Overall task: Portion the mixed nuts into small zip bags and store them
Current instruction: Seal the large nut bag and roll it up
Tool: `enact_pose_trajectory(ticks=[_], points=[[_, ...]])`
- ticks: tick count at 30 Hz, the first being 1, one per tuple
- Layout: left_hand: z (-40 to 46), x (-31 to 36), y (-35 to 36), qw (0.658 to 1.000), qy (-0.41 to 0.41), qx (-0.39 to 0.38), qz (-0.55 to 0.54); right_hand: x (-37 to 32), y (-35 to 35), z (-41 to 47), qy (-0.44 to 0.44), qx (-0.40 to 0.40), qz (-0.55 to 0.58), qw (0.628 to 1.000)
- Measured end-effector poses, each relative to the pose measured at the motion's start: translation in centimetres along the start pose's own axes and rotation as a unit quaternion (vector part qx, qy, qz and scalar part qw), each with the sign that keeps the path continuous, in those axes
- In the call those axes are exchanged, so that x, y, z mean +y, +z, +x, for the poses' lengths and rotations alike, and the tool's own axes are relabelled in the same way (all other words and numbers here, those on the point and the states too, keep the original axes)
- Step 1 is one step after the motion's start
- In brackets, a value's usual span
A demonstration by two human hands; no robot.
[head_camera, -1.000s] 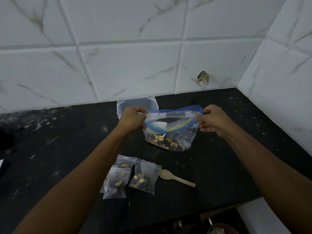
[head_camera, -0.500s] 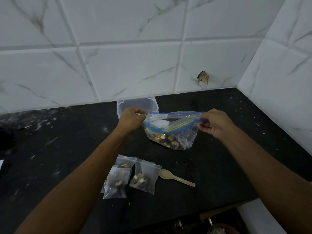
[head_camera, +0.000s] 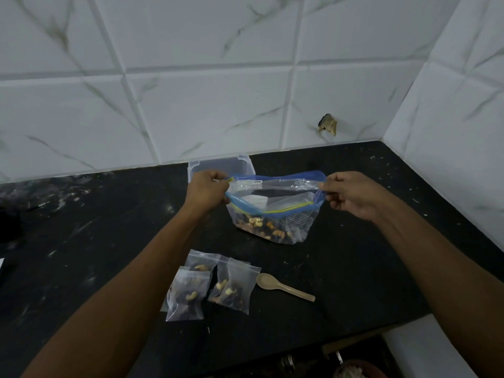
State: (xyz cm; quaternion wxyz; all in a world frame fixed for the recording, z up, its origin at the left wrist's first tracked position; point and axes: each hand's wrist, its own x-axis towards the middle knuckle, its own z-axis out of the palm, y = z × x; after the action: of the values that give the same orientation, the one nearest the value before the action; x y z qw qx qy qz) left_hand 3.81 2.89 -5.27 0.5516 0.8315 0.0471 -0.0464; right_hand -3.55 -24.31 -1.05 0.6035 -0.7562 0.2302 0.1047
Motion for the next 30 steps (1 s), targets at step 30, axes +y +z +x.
enact_pose_trajectory(ticks=[30], points=[[0.3, 1.0, -0.5, 0.918, 0.15, -0.124, 0.345, 1.8, 2.6, 0.3, -0.059, 0.065, -0.067, 0.994]])
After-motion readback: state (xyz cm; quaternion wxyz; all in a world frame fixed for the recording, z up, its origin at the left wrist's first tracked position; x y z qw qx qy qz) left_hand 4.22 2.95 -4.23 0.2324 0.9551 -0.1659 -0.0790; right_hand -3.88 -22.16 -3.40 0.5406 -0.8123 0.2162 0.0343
